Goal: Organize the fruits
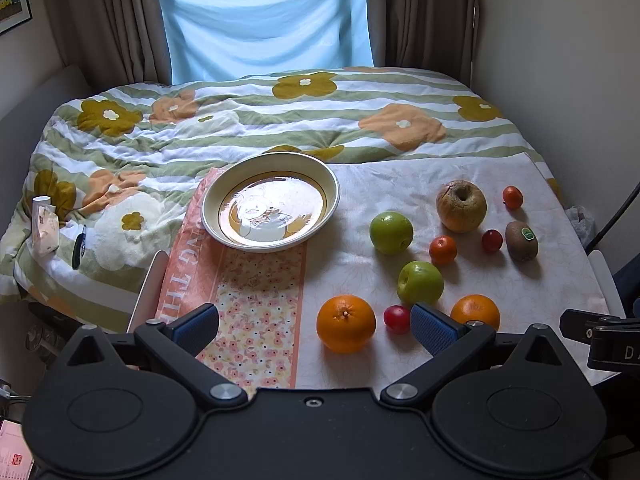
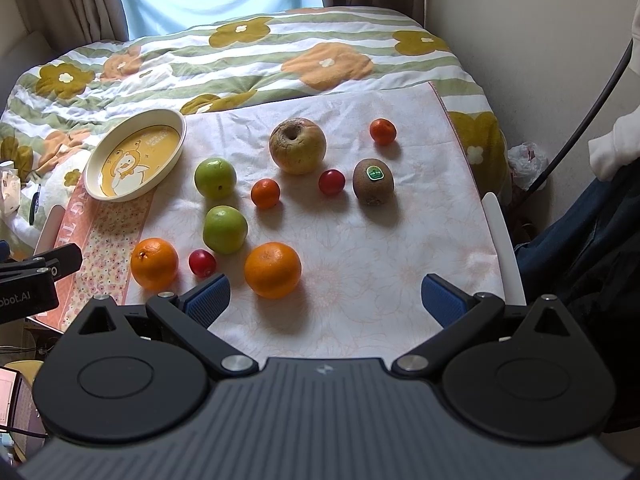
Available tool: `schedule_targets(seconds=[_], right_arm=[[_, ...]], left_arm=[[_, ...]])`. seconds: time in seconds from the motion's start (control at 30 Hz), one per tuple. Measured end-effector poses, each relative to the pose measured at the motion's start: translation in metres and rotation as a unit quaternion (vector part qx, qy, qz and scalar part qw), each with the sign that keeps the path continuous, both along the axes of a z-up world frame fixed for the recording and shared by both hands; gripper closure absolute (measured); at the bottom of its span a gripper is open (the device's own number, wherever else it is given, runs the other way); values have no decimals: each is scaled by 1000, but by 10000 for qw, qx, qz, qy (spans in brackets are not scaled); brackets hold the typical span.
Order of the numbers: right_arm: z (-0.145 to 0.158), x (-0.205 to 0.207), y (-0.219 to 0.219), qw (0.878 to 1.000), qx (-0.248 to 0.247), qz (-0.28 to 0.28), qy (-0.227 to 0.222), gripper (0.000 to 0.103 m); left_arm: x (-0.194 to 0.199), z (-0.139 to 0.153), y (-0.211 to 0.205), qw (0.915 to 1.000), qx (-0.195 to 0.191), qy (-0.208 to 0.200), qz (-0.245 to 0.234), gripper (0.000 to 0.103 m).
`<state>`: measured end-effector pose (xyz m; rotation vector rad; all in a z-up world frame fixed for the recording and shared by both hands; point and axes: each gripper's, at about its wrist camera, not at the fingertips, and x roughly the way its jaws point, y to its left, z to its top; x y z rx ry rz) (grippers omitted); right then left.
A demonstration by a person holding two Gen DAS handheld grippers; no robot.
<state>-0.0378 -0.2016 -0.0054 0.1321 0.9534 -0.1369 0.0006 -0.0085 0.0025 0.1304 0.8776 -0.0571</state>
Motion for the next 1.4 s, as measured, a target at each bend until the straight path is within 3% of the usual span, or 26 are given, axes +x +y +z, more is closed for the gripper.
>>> schedule_targets(seconds=[1.4], right_arm=[[-2, 3, -1, 10000, 15, -43, 57, 0]], left_arm=[[8, 2, 5, 9999, -55, 29, -93, 0]])
